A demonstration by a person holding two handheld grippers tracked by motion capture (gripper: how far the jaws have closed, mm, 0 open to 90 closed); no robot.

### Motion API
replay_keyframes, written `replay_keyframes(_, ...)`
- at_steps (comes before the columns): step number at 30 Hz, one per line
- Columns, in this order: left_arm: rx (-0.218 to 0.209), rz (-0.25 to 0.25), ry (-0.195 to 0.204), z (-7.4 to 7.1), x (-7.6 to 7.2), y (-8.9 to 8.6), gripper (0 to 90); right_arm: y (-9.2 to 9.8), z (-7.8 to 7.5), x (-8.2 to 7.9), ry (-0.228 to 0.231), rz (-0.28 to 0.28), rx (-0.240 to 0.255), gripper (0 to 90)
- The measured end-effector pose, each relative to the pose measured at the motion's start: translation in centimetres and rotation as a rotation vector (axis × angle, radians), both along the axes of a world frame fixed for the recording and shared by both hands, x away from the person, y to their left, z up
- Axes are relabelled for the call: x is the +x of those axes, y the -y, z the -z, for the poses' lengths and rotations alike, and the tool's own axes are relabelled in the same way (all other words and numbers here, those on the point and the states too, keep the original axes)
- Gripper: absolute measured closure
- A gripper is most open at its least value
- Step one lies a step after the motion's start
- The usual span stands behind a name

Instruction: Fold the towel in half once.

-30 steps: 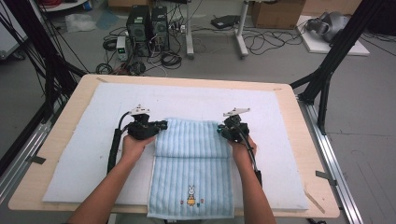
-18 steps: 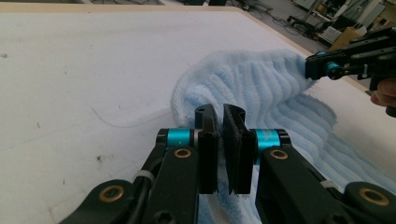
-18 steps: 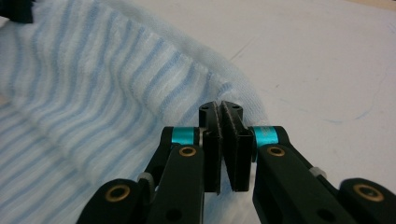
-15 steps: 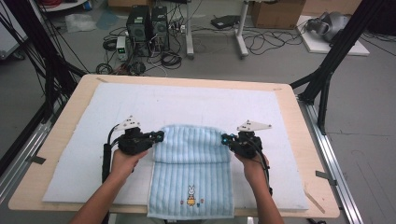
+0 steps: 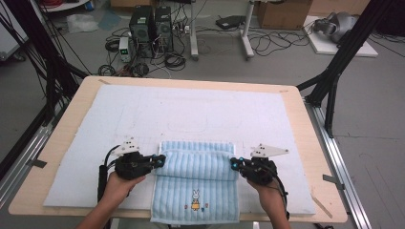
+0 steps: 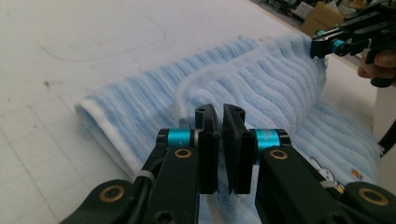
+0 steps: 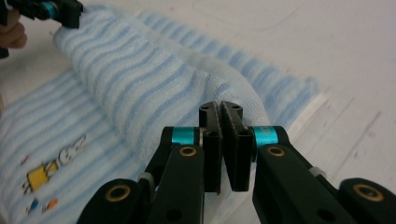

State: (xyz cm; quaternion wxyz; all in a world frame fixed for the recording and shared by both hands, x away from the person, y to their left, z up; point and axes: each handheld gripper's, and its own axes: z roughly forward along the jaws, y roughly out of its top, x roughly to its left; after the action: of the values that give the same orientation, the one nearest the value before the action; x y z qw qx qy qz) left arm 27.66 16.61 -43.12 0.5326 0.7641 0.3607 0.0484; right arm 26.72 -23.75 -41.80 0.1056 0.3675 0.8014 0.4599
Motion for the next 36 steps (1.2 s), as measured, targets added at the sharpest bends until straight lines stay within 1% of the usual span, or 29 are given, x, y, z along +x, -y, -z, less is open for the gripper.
replay_keyframes(1, 0.010, 0.009, -0.007, 0.2, -0.2, 0.0, 84.2, 0.0, 0.3, -0.3, -0.018, -0.004, -0.009, 86.6)
replay_keyframes(3, 0.018, 0.019, -0.025, 0.7, -0.5, 0.1, 84.1, 0.0, 0.8, -0.7, -0.038, -0.011, -0.017, 86.6)
replay_keyframes(5, 0.034, 0.035, -0.042, 1.0, -0.8, 0.2, 84.0, 0.0, 1.1, -1.0, -0.050, -0.017, -0.040, 86.6)
replay_keyframes(6, 0.036, 0.040, -0.047, 1.2, -0.9, 0.2, 83.8, 0.0, 1.3, -1.1, -0.067, -0.022, -0.051, 86.6)
replay_keyframes(8, 0.041, 0.038, -0.051, 1.2, -1.0, 0.2, 82.3, 0.0, 1.6, -1.3, -0.082, -0.027, -0.067, 86.4)
replay_keyframes(9, 0.042, 0.027, -0.050, 1.1, -0.9, 0.1, 78.6, 0.0, 1.7, -1.3, -0.081, -0.032, -0.071, 85.7)
replay_keyframes(10, 0.040, 0.011, -0.056, 1.0, -0.7, -0.1, 71.9, 0.0, 1.7, -1.4, -0.083, -0.030, -0.065, 82.3)
replay_keyframes(11, 0.042, -0.009, -0.055, 0.8, -0.4, -0.2, 64.1, 0.0, 1.6, -1.3, -0.080, -0.019, -0.055, 78.2)
replay_keyframes(12, 0.035, -0.035, -0.049, 0.5, 0.0, -0.4, 57.9, 0.1, 1.4, -1.1, -0.072, -0.004, -0.039, 72.6)
replay_keyframes(13, 0.031, -0.049, -0.043, 0.3, 0.2, -0.7, 54.5, 0.3, 1.2, -0.9, -0.062, 0.018, -0.018, 68.0)
replay_keyframes(14, 0.022, -0.075, -0.034, 0.1, 0.7, -1.0, 53.0, 0.5, 1.0, -0.7, -0.058, 0.041, -0.004, 66.2)
replay_keyframes(15, 0.021, -0.092, -0.029, -0.1, 1.2, -1.2, 52.7, 0.7, 0.8, -0.2, -0.043, 0.066, 0.015, 65.5)
replay_keyframes(16, 0.020, -0.111, -0.024, -0.2, 1.7, -1.3, 52.6, 0.9, 0.7, 0.2, -0.033, 0.093, 0.016, 65.5)
replay_keyframes(17, 0.018, -0.126, -0.032, -0.2, 2.3, -1.3, 52.8, 0.9, 0.6, 0.7, -0.029, 0.115, 0.018, 66.1)
replay_keyframes(19, 0.032, -0.140, -0.052, 0.0, 3.5, -1.2, 54.7, 0.8, 0.8, 1.8, -0.031, 0.148, 0.002, 67.2)
replay_keyframes(21, 0.049, -0.153, -0.077, 0.6, 4.4, -0.9, 56.6, 0.4, 1.2, 2.9, -0.036, 0.175, -0.045, 67.5)
replay_keyframes(23, 0.089, -0.157, -0.087, 1.1, 5.0, -0.3, 58.6, 0.1, 1.9, 3.8, -0.067, 0.191, -0.075, 67.4)
replay_keyframes(24, 0.104, -0.151, -0.091, 1.3, 5.1, 0.1, 61.3, -0.1, 2.2, 4.1, -0.078, 0.189, -0.084, 67.5)
replay_keyframes(25, 0.121, -0.144, -0.090, 1.5, 5.1, 0.4, 65.2, -0.4, 2.4, 4.2, -0.083, 0.185, -0.098, 70.1)
replay_keyframes(26, 0.158, -0.141, -0.082, 1.6, 5.1, 0.7, 70.3, -0.6, 2.6, 4.3, -0.090, 0.170, -0.114, 76.0)
replay_keyframes(27, 0.190, -0.139, -0.068, 1.8, 5.1, 1.0, 78.6, -0.8, 2.7, 4.3, -0.090, 0.158, -0.125, 81.4)
replay_keyframes(28, 0.190, -0.142, -0.059, 1.9, 5.0, 1.1, 84.1, -0.9, 2.7, 4.3, -0.084, 0.148, -0.123, 84.5)
replay_keyframes(29, 0.193, -0.150, -0.044, 1.8, 5.0, 1.2, 85.6, -1.0, 2.6, 4.2, -0.078, 0.147, -0.136, 85.5)
replay_keyframes(31, 0.172, -0.167, -0.027, 1.5, 5.1, 1.2, 86.3, -1.1, 2.4, 4.3, -0.069, 0.153, -0.140, 85.8)
replay_keyframes(36, 0.147, -0.188, -0.036, 1.2, 5.9, 1.2, 86.2, -1.0, 2.2, 4.7, -0.042, 0.175, -0.121, 85.6)
